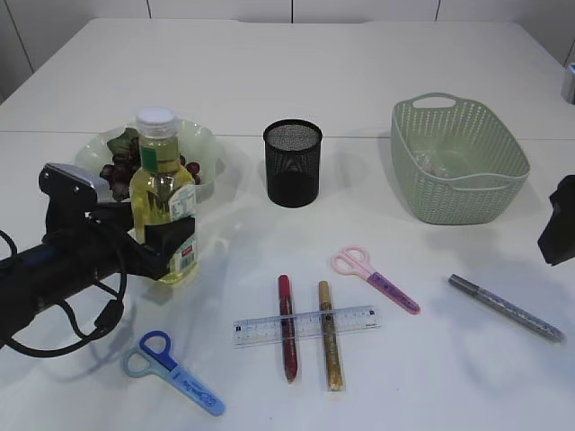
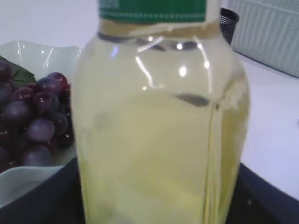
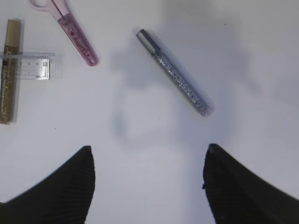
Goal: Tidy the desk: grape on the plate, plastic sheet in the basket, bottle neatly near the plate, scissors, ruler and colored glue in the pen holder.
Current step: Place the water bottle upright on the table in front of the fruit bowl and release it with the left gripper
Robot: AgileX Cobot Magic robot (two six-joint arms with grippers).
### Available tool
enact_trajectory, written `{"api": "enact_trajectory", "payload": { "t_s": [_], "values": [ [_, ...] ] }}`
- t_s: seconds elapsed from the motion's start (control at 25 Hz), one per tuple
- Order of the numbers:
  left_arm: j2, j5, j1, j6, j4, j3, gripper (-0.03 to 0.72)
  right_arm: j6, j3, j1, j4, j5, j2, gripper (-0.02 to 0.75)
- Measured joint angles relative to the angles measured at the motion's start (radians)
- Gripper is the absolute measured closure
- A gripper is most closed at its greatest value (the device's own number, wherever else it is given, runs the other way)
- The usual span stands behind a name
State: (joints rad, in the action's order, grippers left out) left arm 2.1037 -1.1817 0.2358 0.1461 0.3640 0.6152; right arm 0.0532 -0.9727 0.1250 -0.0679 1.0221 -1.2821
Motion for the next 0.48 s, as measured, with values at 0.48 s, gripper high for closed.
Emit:
{"api": "enact_trajectory", "payload": {
  "t_s": [0.48],
  "values": [
    [0.000,0.022,0.000,0.000,0.014,0.000,0.045,0.000,0.000,0.000,0.000,-0.003,0.000,0.174]
  ]
}}
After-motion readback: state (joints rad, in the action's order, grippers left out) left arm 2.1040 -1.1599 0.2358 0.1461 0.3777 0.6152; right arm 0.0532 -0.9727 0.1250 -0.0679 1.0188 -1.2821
